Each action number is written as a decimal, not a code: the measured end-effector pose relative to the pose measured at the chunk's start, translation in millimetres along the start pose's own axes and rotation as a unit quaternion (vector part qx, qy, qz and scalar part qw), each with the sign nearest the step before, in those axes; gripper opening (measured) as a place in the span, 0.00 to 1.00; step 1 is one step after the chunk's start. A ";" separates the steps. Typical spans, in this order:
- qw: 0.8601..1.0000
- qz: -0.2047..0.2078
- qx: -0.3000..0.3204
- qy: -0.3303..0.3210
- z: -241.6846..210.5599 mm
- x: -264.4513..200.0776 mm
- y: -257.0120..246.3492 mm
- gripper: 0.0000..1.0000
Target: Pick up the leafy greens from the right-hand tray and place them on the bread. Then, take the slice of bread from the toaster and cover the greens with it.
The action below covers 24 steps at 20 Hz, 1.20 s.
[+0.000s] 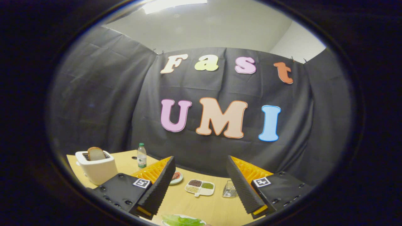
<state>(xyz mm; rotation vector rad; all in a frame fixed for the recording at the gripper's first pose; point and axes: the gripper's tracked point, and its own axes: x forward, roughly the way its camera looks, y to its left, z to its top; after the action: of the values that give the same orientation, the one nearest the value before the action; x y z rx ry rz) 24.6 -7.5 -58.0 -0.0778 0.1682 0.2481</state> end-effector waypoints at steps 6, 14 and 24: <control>0.994 0.075 -0.011 0.073 -47.7 13.8 2.5 1.00; 0.967 0.181 -0.054 0.170 -119.1 15.1 24.8 1.00; 0.909 0.287 -0.102 0.283 -213.1 -5.6 57.8 1.00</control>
<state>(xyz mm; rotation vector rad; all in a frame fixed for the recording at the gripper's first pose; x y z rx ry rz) -28.5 26.3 -269.6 -0.3109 0.7510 0.8338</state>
